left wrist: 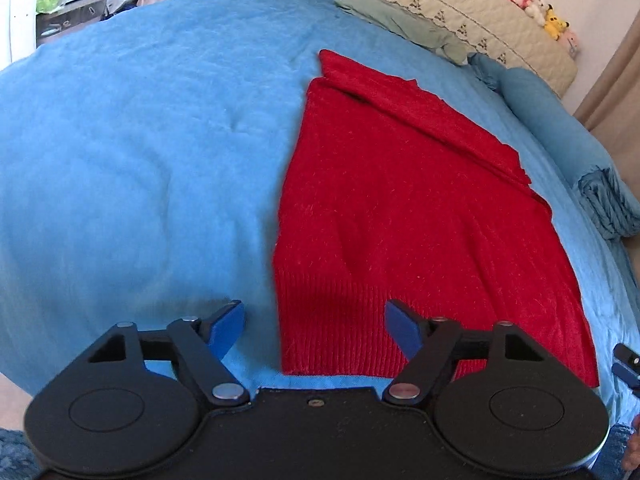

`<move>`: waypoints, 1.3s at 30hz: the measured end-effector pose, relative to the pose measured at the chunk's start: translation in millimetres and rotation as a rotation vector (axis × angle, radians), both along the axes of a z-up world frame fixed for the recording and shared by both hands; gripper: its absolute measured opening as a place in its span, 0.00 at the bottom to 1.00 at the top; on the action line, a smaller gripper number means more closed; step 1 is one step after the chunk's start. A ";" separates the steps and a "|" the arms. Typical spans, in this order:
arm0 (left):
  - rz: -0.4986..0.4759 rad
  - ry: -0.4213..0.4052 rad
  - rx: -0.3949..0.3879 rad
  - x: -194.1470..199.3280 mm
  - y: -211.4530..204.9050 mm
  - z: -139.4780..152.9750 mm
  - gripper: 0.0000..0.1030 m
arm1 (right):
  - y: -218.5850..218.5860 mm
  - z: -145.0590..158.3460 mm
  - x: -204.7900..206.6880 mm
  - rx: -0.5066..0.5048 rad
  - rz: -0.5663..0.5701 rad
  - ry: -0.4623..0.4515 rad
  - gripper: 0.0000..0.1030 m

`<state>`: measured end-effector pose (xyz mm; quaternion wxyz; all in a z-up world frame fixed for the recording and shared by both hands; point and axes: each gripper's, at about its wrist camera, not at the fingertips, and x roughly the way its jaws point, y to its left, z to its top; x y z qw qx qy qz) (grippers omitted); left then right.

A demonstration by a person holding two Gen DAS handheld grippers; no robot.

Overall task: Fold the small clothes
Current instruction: 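Grasp the sweater hem with both tools side by side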

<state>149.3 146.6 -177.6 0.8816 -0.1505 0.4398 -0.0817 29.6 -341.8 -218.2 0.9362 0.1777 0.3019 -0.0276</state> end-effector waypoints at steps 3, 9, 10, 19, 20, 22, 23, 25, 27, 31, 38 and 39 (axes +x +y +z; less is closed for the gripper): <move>0.004 -0.003 0.021 -3.3 -1.9 -3.4 0.64 | 3.0 -10.1 -3.5 0.003 -0.023 0.020 1.00; 0.013 -0.022 0.041 -7.0 -5.8 -6.9 0.60 | 1.3 -17.2 -0.8 -0.017 -0.062 0.057 0.96; 0.013 -0.023 0.045 -7.2 -6.9 -7.0 0.58 | 1.1 -19.2 -1.0 -0.006 -0.055 0.063 0.90; 0.026 -0.006 0.068 -7.9 -11.1 -8.8 0.21 | 2.7 -30.4 5.7 0.049 -0.037 0.111 0.49; 0.023 -0.002 0.061 -7.7 -10.5 -8.6 0.17 | 0.5 -30.9 5.2 0.058 -0.046 0.116 0.46; 0.018 0.003 0.063 -7.3 -11.9 -8.3 0.09 | -5.5 -32.1 2.9 0.082 -0.065 0.120 0.37; 0.017 0.001 0.071 -7.7 -13.5 -7.8 0.09 | -7.7 -32.6 2.6 0.089 -0.072 0.123 0.35; 0.017 -0.003 0.081 -8.4 -15.0 -6.5 0.07 | -9.5 -32.7 2.6 0.094 -0.076 0.126 0.27; 0.018 -0.004 0.081 -9.3 -14.7 -3.0 0.06 | -7.8 -31.8 3.4 0.094 -0.057 0.127 0.20; 0.018 -0.015 0.043 -11.2 -10.6 14.4 0.06 | -7.6 -24.7 1.9 0.094 -0.040 0.105 0.19; 0.005 -0.119 -0.048 -0.1 -4.4 73.4 0.06 | -20.2 13.9 0.6 0.184 -0.031 0.029 0.19; 0.006 -0.127 -0.061 3.6 -3.6 80.9 0.06 | -22.9 20.9 2.6 0.209 -0.029 0.017 0.19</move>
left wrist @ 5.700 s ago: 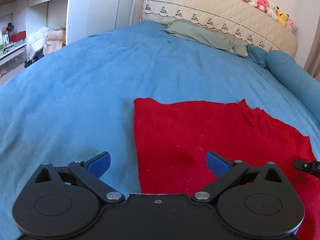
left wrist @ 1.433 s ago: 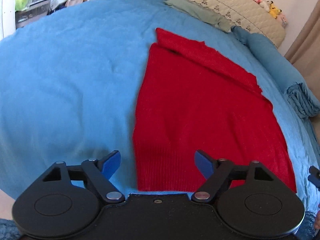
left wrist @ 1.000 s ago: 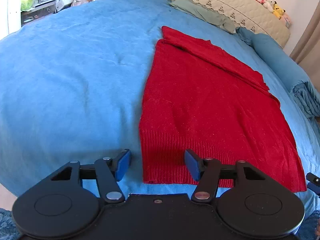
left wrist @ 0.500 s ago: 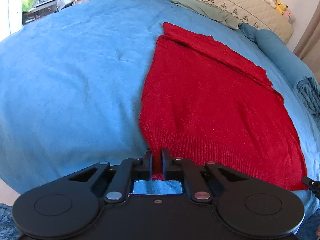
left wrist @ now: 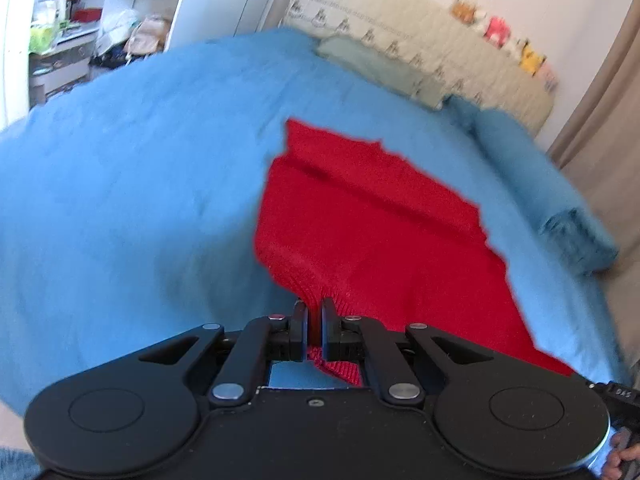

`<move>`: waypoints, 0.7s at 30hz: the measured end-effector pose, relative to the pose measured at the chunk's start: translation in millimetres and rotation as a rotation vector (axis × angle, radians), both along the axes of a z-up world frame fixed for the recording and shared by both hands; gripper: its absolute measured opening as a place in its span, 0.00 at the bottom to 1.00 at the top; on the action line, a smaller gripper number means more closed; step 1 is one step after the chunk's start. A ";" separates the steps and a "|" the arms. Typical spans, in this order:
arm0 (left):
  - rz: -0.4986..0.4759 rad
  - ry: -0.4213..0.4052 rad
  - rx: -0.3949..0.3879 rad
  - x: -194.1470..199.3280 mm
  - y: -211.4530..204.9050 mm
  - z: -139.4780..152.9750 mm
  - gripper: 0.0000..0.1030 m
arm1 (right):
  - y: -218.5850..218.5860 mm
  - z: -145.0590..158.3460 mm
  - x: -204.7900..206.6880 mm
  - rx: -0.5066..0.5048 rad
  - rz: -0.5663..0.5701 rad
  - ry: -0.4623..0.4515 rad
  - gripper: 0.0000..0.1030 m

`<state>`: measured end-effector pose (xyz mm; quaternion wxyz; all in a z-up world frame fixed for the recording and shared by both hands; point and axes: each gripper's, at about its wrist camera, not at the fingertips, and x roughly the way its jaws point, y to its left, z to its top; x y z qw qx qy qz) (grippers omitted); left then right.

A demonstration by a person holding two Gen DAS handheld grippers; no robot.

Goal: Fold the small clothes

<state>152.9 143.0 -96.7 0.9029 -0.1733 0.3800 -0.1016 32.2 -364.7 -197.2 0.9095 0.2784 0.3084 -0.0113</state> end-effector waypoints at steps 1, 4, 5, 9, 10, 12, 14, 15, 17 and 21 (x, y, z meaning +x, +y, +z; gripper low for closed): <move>0.003 -0.004 -0.019 5.2 1.0 7.7 0.06 | -3.7 8.9 3.5 0.033 -0.002 -0.016 0.19; 0.014 -0.022 -0.076 27.2 3.9 31.0 0.06 | -10.9 35.9 16.3 0.092 0.005 -0.067 0.19; 0.016 -0.033 -0.082 35.2 4.0 37.5 0.06 | -13.0 44.4 21.5 0.101 0.011 -0.081 0.19; 0.016 -0.084 -0.076 75.2 -0.4 64.3 0.06 | -19.0 81.8 58.9 0.129 0.045 -0.139 0.19; 0.016 -0.095 -0.074 86.1 -2.2 69.4 0.06 | -19.8 91.1 70.2 0.130 0.054 -0.156 0.19; 0.019 -0.111 -0.064 111.1 -6.2 78.6 0.06 | -21.7 108.3 94.5 0.113 0.067 -0.184 0.19; 0.022 -0.125 -0.065 137.9 -9.1 86.9 0.06 | -24.5 125.4 121.9 0.102 0.077 -0.212 0.19; 0.025 -0.130 -0.063 150.4 -10.1 89.0 0.06 | -25.1 131.0 134.2 0.102 0.077 -0.221 0.19; 0.036 -0.134 -0.059 179.3 -13.6 91.8 0.06 | -28.4 144.1 166.0 0.108 0.080 -0.239 0.19; 0.069 -0.128 -0.065 239.5 -17.7 88.1 0.06 | -32.0 156.3 231.6 0.100 0.080 -0.245 0.19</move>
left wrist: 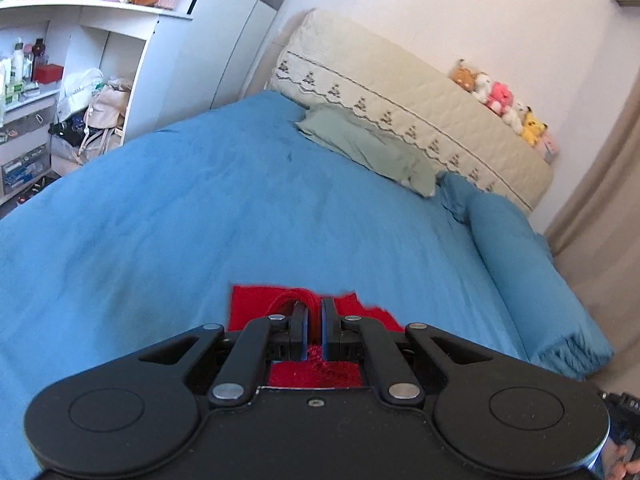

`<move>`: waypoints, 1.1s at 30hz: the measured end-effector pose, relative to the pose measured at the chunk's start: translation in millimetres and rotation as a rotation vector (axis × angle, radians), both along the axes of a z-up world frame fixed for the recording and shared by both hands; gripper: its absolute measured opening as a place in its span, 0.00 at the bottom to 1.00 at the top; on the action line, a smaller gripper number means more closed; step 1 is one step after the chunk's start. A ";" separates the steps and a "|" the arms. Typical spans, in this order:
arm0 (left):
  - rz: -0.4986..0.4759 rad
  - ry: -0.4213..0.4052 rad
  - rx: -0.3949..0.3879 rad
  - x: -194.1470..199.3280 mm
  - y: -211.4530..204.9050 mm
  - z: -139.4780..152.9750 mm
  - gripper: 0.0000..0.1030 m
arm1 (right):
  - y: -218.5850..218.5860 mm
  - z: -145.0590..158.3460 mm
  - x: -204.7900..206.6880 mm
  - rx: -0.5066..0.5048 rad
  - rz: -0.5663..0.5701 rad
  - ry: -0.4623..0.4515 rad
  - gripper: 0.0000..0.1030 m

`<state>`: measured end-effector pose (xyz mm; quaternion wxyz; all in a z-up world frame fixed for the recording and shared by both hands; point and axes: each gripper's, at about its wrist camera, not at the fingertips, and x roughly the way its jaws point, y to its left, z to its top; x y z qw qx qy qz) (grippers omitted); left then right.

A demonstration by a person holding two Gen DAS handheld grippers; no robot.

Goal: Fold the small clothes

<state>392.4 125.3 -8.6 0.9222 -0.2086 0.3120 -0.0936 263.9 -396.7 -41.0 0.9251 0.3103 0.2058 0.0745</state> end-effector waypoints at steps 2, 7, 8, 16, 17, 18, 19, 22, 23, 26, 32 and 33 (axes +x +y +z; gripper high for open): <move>0.015 0.009 -0.008 31.5 -3.6 -8.6 0.06 | -1.8 -2.7 35.2 -0.001 -0.009 0.014 0.19; 0.031 0.036 0.014 99.4 -18.3 -43.7 0.06 | -3.7 -27.7 120.8 -0.055 -0.038 0.074 0.19; 0.038 0.049 0.024 111.9 -22.4 -54.1 0.06 | -4.1 -37.5 137.5 -0.059 -0.049 0.092 0.19; 0.091 0.171 0.001 183.2 -28.7 -132.5 0.06 | -5.7 -115.6 229.1 -0.078 -0.109 0.211 0.19; 0.096 0.176 0.003 188.1 -28.6 -138.1 0.06 | -5.3 -123.8 237.0 -0.089 -0.114 0.220 0.19; 0.097 0.180 0.006 192.2 -28.9 -141.9 0.06 | -5.1 -129.9 242.3 -0.098 -0.118 0.225 0.19; 0.097 0.182 0.009 195.7 -30.0 -145.1 0.06 | -5.5 -136.8 248.9 -0.109 -0.125 0.233 0.19; 0.101 0.191 0.026 205.2 -32.9 -156.6 0.06 | -10.4 -154.5 265.4 -0.127 -0.140 0.251 0.19; 0.104 0.194 0.027 207.1 -32.6 -160.0 0.06 | -11.0 -159.3 270.9 -0.136 -0.143 0.259 0.19; 0.110 0.206 0.042 217.3 -39.8 -171.0 0.06 | -7.9 -172.8 284.7 -0.200 -0.140 0.284 0.19; 0.118 0.198 0.011 213.8 -38.8 -177.2 0.23 | -3.1 -191.8 299.4 -0.219 -0.141 0.295 0.21; 0.116 0.186 0.008 212.3 -38.3 -174.3 0.48 | -1.7 -191.2 298.5 -0.232 -0.142 0.284 0.23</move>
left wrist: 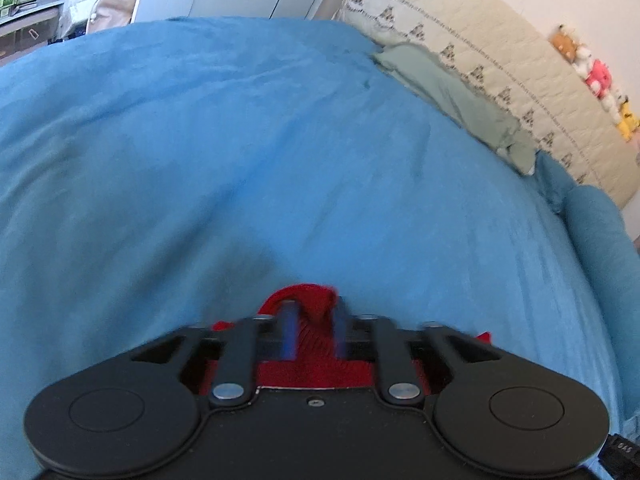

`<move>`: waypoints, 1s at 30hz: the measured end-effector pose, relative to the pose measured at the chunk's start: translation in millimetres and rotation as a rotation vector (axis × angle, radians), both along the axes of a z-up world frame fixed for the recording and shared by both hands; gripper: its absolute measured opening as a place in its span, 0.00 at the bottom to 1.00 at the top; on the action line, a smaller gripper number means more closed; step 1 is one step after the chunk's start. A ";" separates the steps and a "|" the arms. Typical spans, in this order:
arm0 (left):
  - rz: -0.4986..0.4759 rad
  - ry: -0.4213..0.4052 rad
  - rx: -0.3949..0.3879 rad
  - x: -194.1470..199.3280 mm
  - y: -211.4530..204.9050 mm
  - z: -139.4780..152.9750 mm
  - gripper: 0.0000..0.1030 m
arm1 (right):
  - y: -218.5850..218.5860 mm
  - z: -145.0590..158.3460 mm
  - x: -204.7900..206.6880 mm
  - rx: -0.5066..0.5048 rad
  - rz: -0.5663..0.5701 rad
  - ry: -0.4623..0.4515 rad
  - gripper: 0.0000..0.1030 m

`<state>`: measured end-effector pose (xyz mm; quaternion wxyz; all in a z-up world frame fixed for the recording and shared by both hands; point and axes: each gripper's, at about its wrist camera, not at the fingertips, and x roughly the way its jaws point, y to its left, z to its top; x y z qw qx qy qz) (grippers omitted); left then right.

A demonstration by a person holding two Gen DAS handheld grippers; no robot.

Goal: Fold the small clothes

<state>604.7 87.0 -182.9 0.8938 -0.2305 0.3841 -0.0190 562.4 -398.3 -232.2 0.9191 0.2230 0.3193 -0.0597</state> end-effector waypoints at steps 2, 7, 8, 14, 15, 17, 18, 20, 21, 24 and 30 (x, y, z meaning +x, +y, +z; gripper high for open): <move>0.009 -0.041 0.023 -6.9 0.3 12.9 0.80 | 4.0 2.3 -4.5 -0.019 0.022 -0.014 0.40; -0.027 -0.216 0.170 -49.9 -3.1 63.2 1.00 | 21.6 34.6 -35.4 -0.159 0.040 -0.130 0.99; -0.046 -0.257 0.206 -66.9 -5.8 69.7 1.00 | 27.9 43.0 -44.3 -0.201 0.062 -0.154 0.99; -0.200 -0.253 0.386 -150.9 -32.7 37.8 1.00 | 87.7 42.4 -123.9 -0.488 0.174 -0.224 1.00; -0.224 -0.237 0.391 -159.5 -34.6 29.6 1.00 | 94.2 34.6 -132.7 -0.486 0.203 -0.208 1.00; -0.266 -0.196 0.400 -173.7 -39.3 12.5 1.00 | 105.3 18.8 -147.7 -0.486 0.242 -0.176 1.00; -0.287 -0.181 0.408 -177.5 -40.0 4.9 1.00 | 108.6 12.5 -152.5 -0.486 0.249 -0.163 1.00; -0.307 -0.145 0.427 -182.1 -41.2 -9.4 1.00 | 113.4 0.8 -159.0 -0.474 0.249 -0.134 1.00; -0.313 -0.123 0.433 -181.9 -40.5 -16.1 1.00 | 114.6 -4.2 -160.5 -0.471 0.250 -0.120 1.00; -0.331 -0.113 0.419 -183.3 -36.9 -28.7 1.00 | 115.8 -20.5 -163.3 -0.483 0.246 -0.079 1.00; -0.344 -0.134 0.439 -185.8 -39.0 -35.6 1.00 | 109.8 -35.8 -162.7 -0.425 0.236 -0.076 1.00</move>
